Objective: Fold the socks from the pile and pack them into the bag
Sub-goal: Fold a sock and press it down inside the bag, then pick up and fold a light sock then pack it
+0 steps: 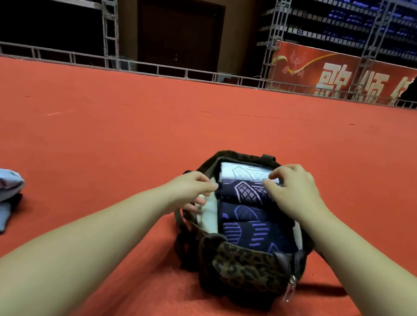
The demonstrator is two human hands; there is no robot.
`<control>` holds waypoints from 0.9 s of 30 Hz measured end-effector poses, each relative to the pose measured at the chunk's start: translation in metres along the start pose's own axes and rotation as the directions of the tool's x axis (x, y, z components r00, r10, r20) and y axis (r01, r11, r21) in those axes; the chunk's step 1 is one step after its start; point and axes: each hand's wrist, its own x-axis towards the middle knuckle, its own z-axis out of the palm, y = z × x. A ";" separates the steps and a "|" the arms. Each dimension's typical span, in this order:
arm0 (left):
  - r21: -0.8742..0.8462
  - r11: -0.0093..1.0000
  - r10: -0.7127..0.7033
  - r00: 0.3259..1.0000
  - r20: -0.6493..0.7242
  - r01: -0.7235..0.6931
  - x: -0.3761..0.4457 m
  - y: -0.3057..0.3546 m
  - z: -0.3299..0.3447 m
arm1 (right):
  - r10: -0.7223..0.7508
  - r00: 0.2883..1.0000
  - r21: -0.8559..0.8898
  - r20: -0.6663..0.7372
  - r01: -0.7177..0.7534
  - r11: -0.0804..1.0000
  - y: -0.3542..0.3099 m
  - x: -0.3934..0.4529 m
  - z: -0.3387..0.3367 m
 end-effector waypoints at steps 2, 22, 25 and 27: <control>0.050 0.998 -0.024 0.999 0.028 0.023 -0.018 -0.007 -0.023 | -0.069 0.996 0.029 -0.055 0.071 0.997 -0.037 -0.005 -0.002; 0.133 0.965 -0.119 0.831 -0.544 0.225 -0.176 -0.194 -0.285 | -0.423 0.642 0.399 0.639 0.193 0.897 -0.301 -0.071 0.215; 0.096 0.990 0.007 0.657 -0.754 0.100 -0.172 -0.199 -0.301 | -0.408 0.647 0.430 0.644 0.135 0.893 -0.306 -0.073 0.233; 0.048 0.995 -0.016 0.631 -0.776 0.083 -0.162 -0.204 -0.308 | -0.400 0.672 0.456 0.623 0.104 0.884 -0.304 -0.072 0.238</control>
